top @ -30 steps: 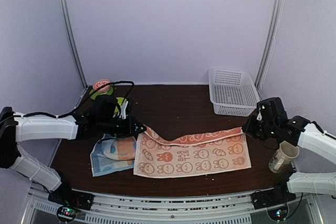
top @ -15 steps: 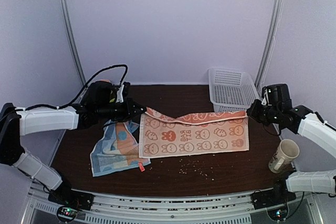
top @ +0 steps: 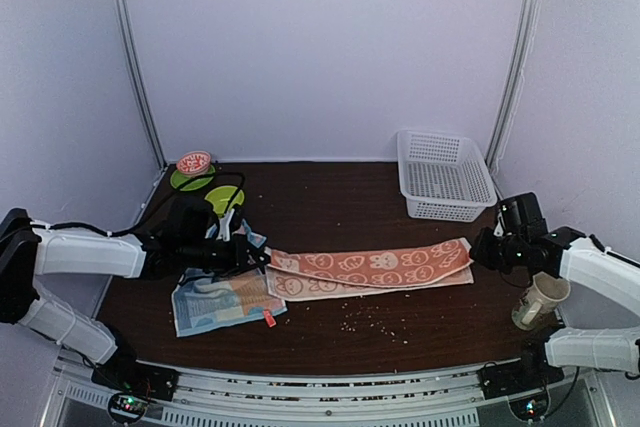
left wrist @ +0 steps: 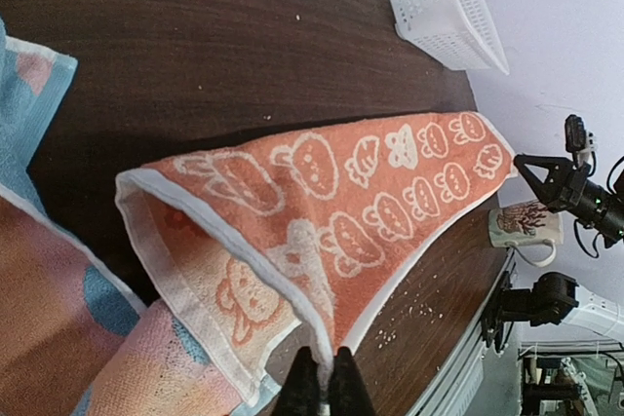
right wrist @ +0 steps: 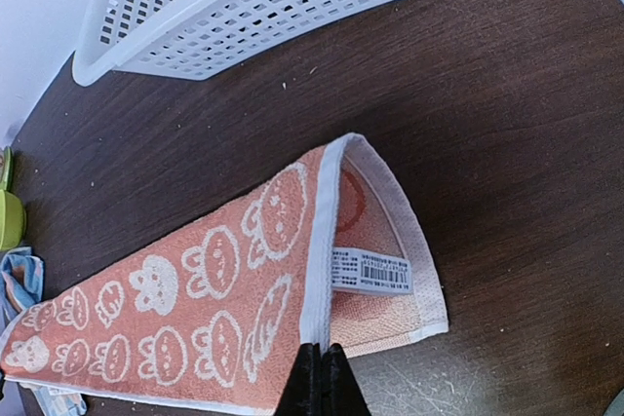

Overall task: Roll the towels
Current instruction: Fold the towel at the center of the board.

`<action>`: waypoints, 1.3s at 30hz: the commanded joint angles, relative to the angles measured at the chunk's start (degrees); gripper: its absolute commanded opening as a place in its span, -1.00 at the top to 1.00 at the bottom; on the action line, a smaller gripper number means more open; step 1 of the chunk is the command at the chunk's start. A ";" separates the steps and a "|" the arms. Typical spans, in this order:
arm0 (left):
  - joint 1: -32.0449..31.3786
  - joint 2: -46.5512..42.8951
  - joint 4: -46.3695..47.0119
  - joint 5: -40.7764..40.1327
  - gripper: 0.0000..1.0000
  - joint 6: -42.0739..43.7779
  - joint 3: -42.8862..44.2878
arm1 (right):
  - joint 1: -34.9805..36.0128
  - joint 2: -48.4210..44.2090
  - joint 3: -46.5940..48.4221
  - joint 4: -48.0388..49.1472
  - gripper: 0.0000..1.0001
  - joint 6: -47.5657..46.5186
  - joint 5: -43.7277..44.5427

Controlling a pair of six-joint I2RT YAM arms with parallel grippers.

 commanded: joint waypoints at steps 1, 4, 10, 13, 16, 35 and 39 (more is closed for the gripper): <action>-0.28 0.13 3.08 0.30 1.00 1.15 2.55 | -0.62 0.09 2.16 1.59 1.00 0.14 0.84; -1.20 1.20 2.92 -0.39 1.00 1.69 3.23 | -1.15 0.46 2.91 1.82 1.00 -0.65 2.21; -1.47 3.70 1.70 -1.18 1.00 2.68 8.43 | -3.01 5.68 7.49 4.28 1.00 -0.11 -0.42; -1.42 2.21 -3.97 -5.06 1.00 7.06 14.78 | -3.33 5.84 12.02 5.15 1.00 -1.31 -0.18; -1.35 2.98 -5.06 -7.51 1.00 9.31 17.98 | -3.63 8.17 14.47 5.40 1.00 -2.36 0.93; 3.47 11.48 5.67 -0.52 1.00 3.35 11.64 | -7.28 17.10 9.67 12.84 1.00 2.03 -5.52; 4.76 9.93 6.62 -0.13 1.00 3.86 11.01 | -8.43 16.29 10.69 13.20 1.00 2.90 -7.70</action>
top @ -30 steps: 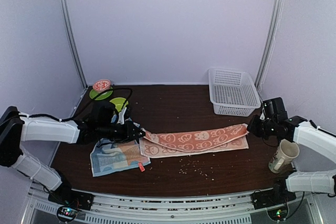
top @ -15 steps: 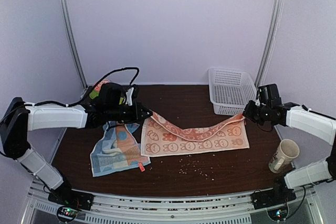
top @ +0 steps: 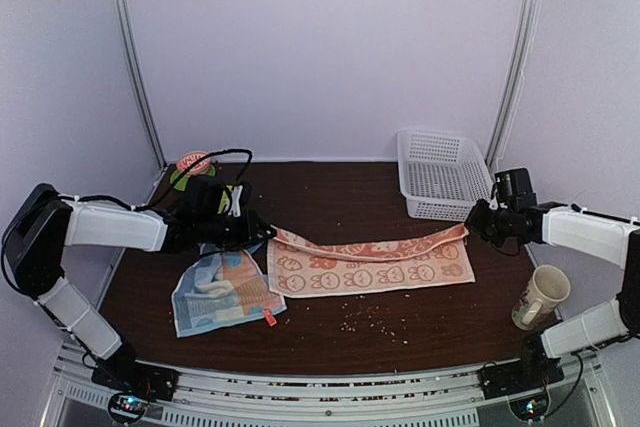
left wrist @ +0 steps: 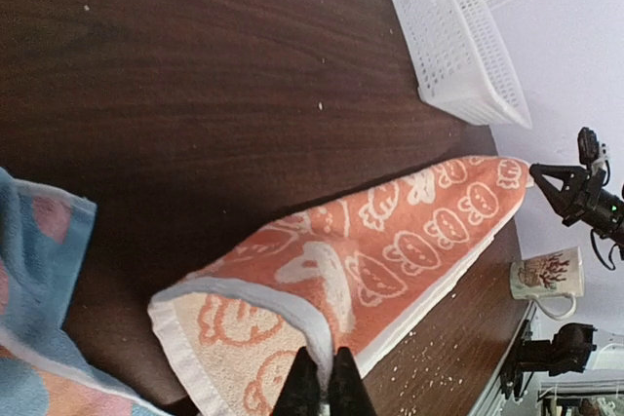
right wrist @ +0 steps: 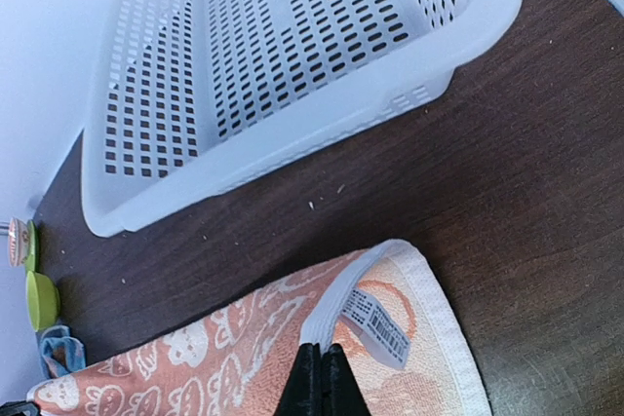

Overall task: Roll the towels
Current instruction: Fold the towel at the center of the board.

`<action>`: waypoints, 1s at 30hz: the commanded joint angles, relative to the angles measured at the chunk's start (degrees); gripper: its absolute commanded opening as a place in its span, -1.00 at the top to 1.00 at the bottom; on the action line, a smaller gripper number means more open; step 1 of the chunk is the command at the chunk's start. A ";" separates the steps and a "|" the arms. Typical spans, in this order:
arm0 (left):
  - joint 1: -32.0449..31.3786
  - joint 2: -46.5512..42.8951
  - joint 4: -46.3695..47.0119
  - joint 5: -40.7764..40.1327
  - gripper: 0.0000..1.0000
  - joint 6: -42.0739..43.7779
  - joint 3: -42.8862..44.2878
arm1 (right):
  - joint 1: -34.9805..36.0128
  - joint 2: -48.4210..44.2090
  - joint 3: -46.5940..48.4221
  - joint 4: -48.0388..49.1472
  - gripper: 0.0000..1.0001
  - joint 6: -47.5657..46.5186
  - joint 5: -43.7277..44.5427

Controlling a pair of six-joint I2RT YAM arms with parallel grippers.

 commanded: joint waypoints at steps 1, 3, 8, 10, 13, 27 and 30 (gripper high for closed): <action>1.28 -1.68 5.52 2.37 1.00 -0.34 -0.26 | -1.12 -0.97 1.72 2.04 1.00 1.73 -3.17; 1.24 0.66 7.44 3.46 1.00 -1.68 -0.40 | -1.17 0.95 1.71 2.09 1.00 2.05 -3.12; 1.28 4.43 15.44 3.66 1.00 -5.96 -2.86 | -2.56 5.31 -0.42 7.35 1.00 5.67 -6.80; 1.34 4.34 16.01 3.51 1.00 -5.89 -2.28 | -2.68 5.55 -0.28 8.47 1.00 6.26 -7.59; 1.34 3.58 11.99 2.81 1.00 -3.37 -0.01 | -2.62 5.24 1.73 7.77 1.00 5.38 -6.54; -0.34 -1.91 4.98 2.55 1.00 0.70 -5.68 | -2.62 2.52 0.80 -1.67 1.00 -1.02 -0.99; -1.63 -1.72 4.00 1.78 1.00 1.77 -6.42 | -2.62 2.38 -1.01 -0.90 1.00 -0.82 -0.50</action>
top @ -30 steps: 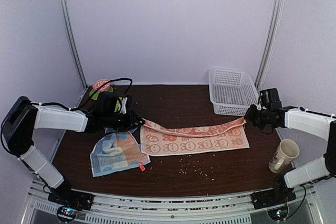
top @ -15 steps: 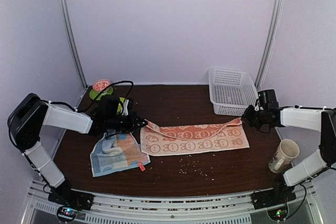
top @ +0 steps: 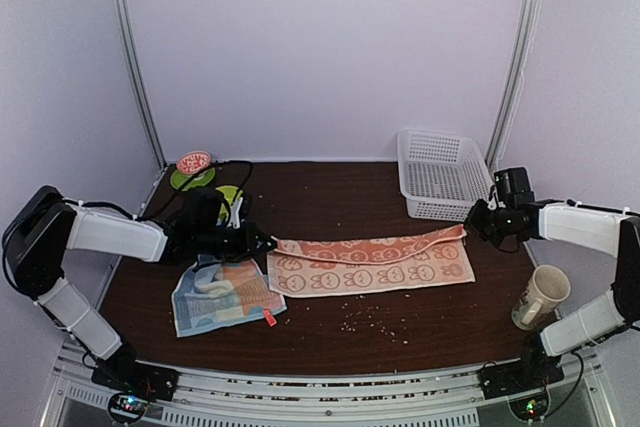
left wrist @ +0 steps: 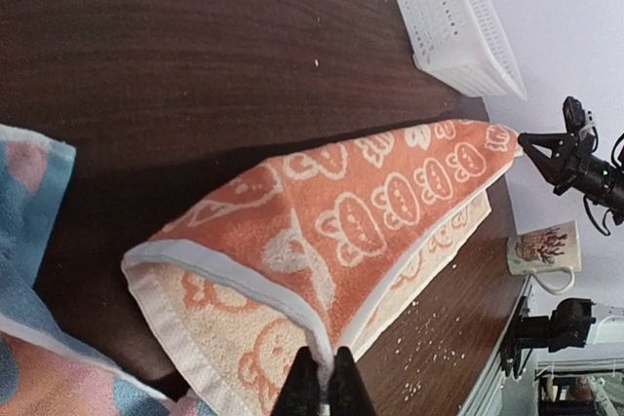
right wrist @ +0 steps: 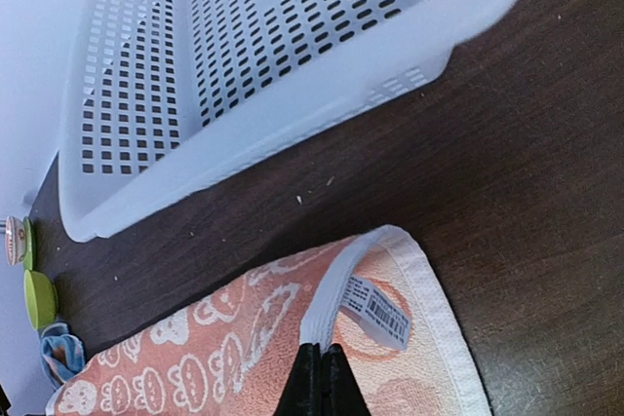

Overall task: Roll the towels
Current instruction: Fold the towel at the center of the board.

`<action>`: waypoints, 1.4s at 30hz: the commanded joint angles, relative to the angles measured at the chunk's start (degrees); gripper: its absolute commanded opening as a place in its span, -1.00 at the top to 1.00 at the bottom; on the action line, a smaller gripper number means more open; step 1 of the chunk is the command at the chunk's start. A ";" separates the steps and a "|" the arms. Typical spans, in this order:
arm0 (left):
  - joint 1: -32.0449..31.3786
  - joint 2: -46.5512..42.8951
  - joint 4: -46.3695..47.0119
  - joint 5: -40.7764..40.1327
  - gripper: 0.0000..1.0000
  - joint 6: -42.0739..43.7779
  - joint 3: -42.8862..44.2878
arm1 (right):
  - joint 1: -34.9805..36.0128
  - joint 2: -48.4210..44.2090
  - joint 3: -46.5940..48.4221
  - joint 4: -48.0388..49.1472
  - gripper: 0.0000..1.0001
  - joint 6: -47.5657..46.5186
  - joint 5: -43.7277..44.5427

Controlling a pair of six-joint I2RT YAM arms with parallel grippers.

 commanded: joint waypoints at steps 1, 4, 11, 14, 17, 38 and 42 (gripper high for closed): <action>-1.99 -0.74 -1.44 -0.91 1.00 2.89 -1.40 | -0.32 -0.84 -2.92 -1.35 1.00 -1.21 2.69; -3.34 0.04 -2.21 -1.18 1.00 3.34 -1.05 | -0.32 -0.60 -3.57 -1.68 1.00 -1.55 3.35; -5.07 0.20 -3.80 -1.93 1.00 3.58 -0.82 | -0.32 -1.42 -4.43 -2.25 1.00 -1.81 3.81; -5.07 -1.46 -4.70 -2.14 1.00 3.40 -1.50 | -0.32 -2.63 -4.24 -3.17 1.00 -2.16 3.83; -5.28 -3.70 -5.34 -2.51 1.00 3.17 -2.63 | -0.32 -3.49 -4.78 -3.46 1.00 -2.26 3.68; -6.33 -3.47 -6.71 -2.85 1.00 3.91 -5.01 | -0.06 -2.76 -8.59 -2.48 1.00 -2.45 4.20; -6.88 -2.87 -6.81 -2.42 1.00 4.06 -5.12 | 0.02 -2.72 -8.96 -2.59 1.00 -2.42 4.00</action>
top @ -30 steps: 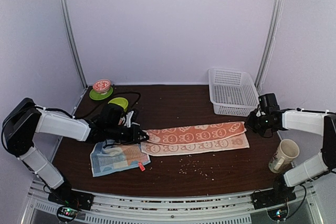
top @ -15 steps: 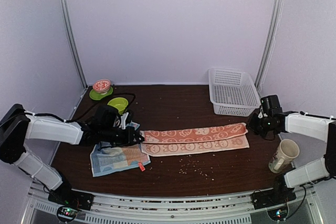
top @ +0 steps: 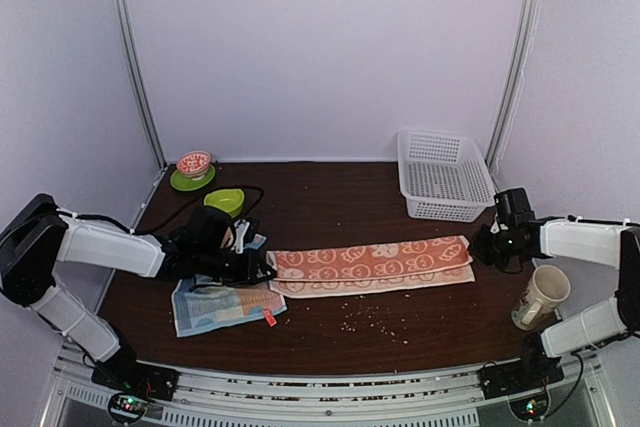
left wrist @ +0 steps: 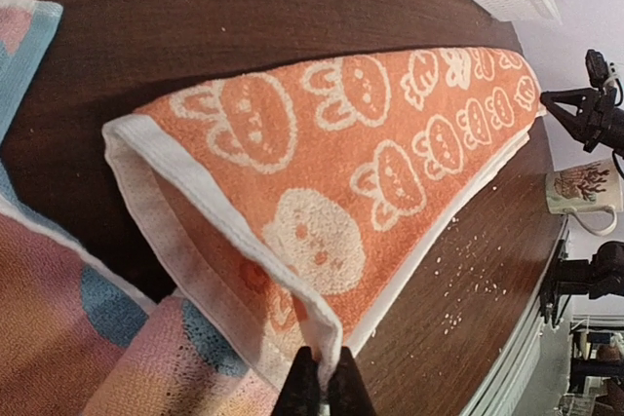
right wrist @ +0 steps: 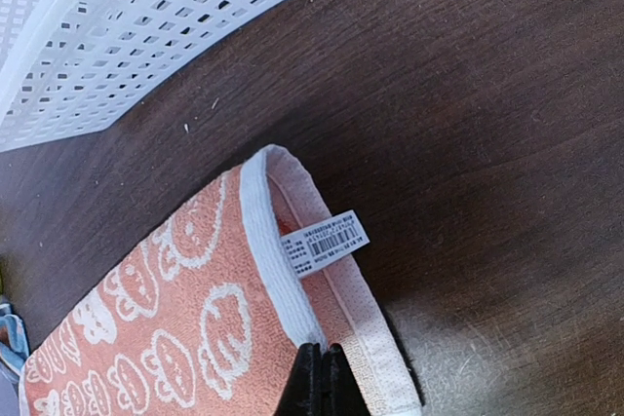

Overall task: Roll the towels
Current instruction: Fold the towel at the center of the board.

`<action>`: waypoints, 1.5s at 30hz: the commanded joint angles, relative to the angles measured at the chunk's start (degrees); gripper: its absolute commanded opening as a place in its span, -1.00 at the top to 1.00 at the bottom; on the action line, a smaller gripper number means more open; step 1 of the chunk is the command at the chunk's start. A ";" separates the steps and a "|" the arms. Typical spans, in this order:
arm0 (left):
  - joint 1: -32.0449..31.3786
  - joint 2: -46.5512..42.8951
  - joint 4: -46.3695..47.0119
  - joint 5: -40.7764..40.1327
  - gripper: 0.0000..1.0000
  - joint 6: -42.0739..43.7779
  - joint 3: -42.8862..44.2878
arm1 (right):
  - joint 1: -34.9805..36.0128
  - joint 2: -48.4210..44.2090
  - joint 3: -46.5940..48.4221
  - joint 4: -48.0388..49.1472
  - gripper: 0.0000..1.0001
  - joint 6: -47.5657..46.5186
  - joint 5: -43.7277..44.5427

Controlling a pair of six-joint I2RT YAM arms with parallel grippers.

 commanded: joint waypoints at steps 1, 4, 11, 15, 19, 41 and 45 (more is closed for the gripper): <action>-0.82 0.72 0.33 0.86 1.00 1.19 -0.41 | 0.10 -0.01 -1.10 0.20 1.00 -0.60 1.24; -1.28 0.59 0.00 0.86 1.00 1.22 -0.63 | 0.50 -0.70 -1.40 -0.21 1.00 -0.55 1.17; -1.39 0.88 -1.28 0.17 1.00 1.92 -0.62 | 0.80 -1.24 -1.86 -1.45 1.00 -1.04 1.46; -1.41 0.68 -2.34 -0.50 1.00 2.63 -0.22 | 0.99 -2.05 -2.21 -1.79 1.00 -1.03 1.84; -1.39 1.34 -2.55 0.05 1.00 2.97 0.07 | 1.00 -1.75 -2.17 -2.48 1.00 -1.11 3.35; -2.75 4.03 -4.77 3.37 0.76 5.65 1.34 | 1.00 0.87 -1.86 -3.91 0.83 -1.38 4.04; -2.75 2.93 -6.74 2.84 0.46 6.46 1.52 | 1.00 0.12 -1.67 -5.04 0.39 -1.22 3.98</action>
